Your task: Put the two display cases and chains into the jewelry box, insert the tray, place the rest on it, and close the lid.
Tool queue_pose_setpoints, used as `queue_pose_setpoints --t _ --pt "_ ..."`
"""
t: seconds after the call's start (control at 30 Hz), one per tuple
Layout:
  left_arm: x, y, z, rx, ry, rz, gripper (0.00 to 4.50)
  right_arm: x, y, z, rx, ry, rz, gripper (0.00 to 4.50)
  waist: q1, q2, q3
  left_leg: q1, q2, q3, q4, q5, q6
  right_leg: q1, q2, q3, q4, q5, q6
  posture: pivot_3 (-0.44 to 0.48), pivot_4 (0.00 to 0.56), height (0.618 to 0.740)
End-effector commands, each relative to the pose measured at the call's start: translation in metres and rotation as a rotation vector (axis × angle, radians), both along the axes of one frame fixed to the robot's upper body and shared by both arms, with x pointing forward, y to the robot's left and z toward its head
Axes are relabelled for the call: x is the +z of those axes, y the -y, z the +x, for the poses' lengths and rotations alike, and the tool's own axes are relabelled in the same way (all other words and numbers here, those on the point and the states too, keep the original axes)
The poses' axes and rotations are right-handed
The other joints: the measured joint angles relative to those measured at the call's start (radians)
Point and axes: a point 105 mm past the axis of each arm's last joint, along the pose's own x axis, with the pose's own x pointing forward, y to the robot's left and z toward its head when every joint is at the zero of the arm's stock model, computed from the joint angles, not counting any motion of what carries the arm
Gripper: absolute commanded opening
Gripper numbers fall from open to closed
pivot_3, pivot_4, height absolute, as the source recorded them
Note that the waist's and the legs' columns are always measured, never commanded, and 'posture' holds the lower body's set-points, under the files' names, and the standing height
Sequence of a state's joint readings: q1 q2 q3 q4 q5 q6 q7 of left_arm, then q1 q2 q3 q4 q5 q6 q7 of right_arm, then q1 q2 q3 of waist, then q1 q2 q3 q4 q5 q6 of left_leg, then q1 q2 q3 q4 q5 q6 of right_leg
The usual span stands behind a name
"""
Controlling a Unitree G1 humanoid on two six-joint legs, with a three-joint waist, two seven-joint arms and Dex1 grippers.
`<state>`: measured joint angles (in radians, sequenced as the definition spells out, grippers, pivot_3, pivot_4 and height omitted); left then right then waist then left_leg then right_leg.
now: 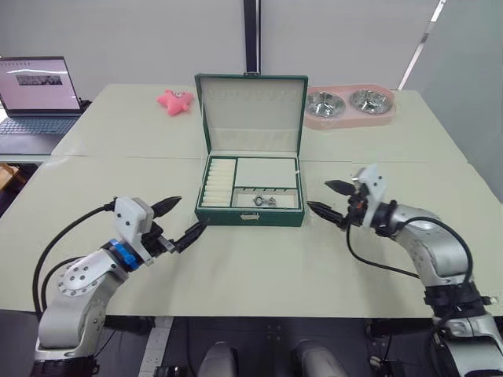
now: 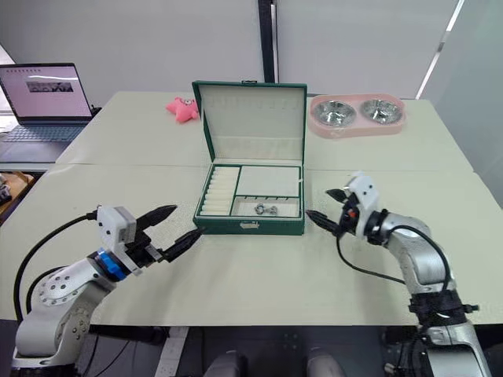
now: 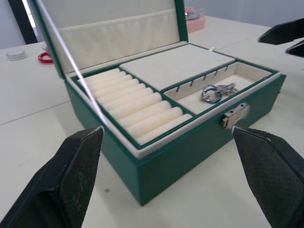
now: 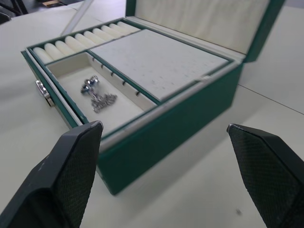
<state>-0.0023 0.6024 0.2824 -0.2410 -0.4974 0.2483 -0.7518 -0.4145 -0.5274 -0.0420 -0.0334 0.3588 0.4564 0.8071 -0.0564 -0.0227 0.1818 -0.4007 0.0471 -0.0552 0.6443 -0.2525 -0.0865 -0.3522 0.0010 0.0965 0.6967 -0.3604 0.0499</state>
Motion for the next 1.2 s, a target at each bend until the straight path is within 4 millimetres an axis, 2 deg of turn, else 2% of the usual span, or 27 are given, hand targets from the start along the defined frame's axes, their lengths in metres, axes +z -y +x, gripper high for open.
queue_pose_setpoints --t 0.03,0.17,0.27,0.43,0.63,0.67,0.77,0.9,1.1,1.13,1.2 --pt "0.008 -0.028 0.000 0.069 0.030 0.018 4.50 0.013 0.033 0.002 -0.088 0.077 0.041 4.45 -0.001 0.000 0.000 0.000 0.000 0.000 0.000 0.000 0.000 0.000 0.000 0.000 0.000 0.000 0.000 0.000 0.150 0.740" --pt "0.008 -0.063 0.003 0.174 0.020 0.043 4.50 0.005 0.075 0.003 -0.229 0.079 0.070 4.45 0.000 0.000 0.000 0.000 0.000 0.000 0.000 0.000 0.000 0.000 0.000 0.000 0.000 0.000 0.000 0.000 0.150 0.740" --pt "0.009 -0.083 0.008 0.246 0.032 0.026 4.50 -0.003 0.091 0.005 -0.306 0.090 0.056 4.45 0.000 0.000 0.000 0.000 0.000 0.000 0.000 0.000 0.000 0.000 0.000 0.000 0.000 0.000 0.000 0.000 0.150 0.740" --pt "0.002 -0.090 0.014 0.281 0.030 0.026 4.50 -0.008 0.097 0.008 -0.339 0.098 0.053 4.45 -0.001 0.000 0.000 0.000 0.000 0.001 0.000 0.000 0.000 0.000 0.000 0.000 0.000 0.000 0.000 0.000 0.150 0.740" --pt "-0.005 -0.082 0.023 0.283 0.019 0.019 4.50 -0.007 0.086 0.014 -0.316 0.091 0.063 4.45 0.000 0.000 0.000 0.000 0.000 0.000 0.000 0.000 0.000 0.000 0.000 0.000 0.000 0.000 0.000 0.000 0.150 0.740" --pt "-0.006 -0.081 0.027 0.287 0.017 0.018 4.31 -0.007 0.082 0.015 -0.307 0.091 0.066 4.48 0.000 0.000 0.000 0.000 0.000 0.000 0.000 0.000 0.000 0.000 0.000 0.000 0.001 0.000 0.000 0.000 0.150 0.740" --pt "-0.009 -0.070 0.039 0.265 0.002 0.006 3.52 -0.008 0.068 0.024 -0.290 0.086 0.060 3.83 -0.001 0.000 0.000 0.000 0.000 0.000 0.000 0.000 0.000 0.000 0.000 0.000 0.001 0.000 0.000 0.000 0.150 0.740" --pt "-0.006 -0.054 0.060 0.251 0.007 -0.013 2.18 -0.011 0.044 0.036 -0.246 0.071 0.038 2.43 0.000 0.000 0.000 0.000 0.000 0.000 0.001 0.000 0.000 0.000 0.000 0.000 0.001 0.000 0.000 0.000 0.150 0.740" --pt "-0.015 -0.024 0.088 0.189 -0.026 -0.014 0.22 -0.017 0.017 0.052 -0.197 0.049 0.018 0.95 0.000 0.000 0.000 0.000 0.000 0.000 0.001 0.000 0.000 0.000 0.000 0.000 0.001 0.000 0.000 0.000 0.150 0.740" --pt "-0.016 -0.019 0.091 0.176 -0.027 -0.019 0.00 -0.018 0.012 0.053 -0.186 0.046 0.014 0.72 0.000 0.000 0.000 0.000 0.000 0.000 0.001 0.000 0.000 0.000 0.000 -0.001 0.002 0.000 0.000 0.000 0.150 0.740" --pt "-0.016 -0.008 0.098 0.148 -0.028 -0.037 0.00 -0.019 0.001 0.056 -0.160 0.044 0.016 0.25 -0.001 0.000 0.000 0.000 0.000 0.000 0.001 0.000 0.000 0.000 0.000 -0.001 0.002 0.000 0.000 0.000 0.150 0.740"
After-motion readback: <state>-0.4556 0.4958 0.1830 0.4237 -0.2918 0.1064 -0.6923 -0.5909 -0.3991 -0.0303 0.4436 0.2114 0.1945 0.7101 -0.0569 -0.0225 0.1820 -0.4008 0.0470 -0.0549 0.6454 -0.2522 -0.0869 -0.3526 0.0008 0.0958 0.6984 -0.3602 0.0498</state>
